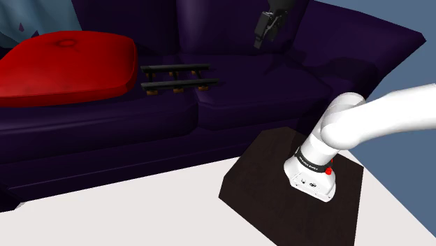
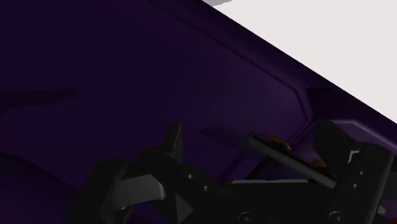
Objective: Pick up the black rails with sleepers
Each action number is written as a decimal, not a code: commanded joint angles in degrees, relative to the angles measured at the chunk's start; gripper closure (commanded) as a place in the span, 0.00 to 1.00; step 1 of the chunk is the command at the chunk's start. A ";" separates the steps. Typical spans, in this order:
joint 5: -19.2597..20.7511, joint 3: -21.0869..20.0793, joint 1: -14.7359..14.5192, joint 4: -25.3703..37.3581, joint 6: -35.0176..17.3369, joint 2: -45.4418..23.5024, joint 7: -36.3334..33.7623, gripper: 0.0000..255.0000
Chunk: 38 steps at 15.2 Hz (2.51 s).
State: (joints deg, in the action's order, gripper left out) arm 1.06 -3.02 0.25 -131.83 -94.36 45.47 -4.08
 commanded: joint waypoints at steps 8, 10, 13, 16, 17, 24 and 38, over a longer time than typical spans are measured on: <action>-2.10 -6.67 1.62 2.59 -8.37 -12.43 -12.21 0.00; -2.14 -8.42 2.18 4.14 -10.45 -16.49 -15.72 0.00; -1.66 -10.87 3.06 7.12 -13.17 -22.91 -21.04 0.00; -0.49 -13.00 3.84 10.85 -15.36 -29.68 -26.46 0.00; 0.05 -13.63 4.06 12.26 -15.96 -32.00 -28.29 0.00; 5.32 -16.15 4.12 24.53 -17.99 -48.97 -40.82 0.00; 10.76 -14.90 1.59 35.80 -21.66 -66.37 -50.89 0.00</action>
State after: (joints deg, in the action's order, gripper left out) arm 11.65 -18.01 1.83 -95.58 -115.17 -20.51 -54.88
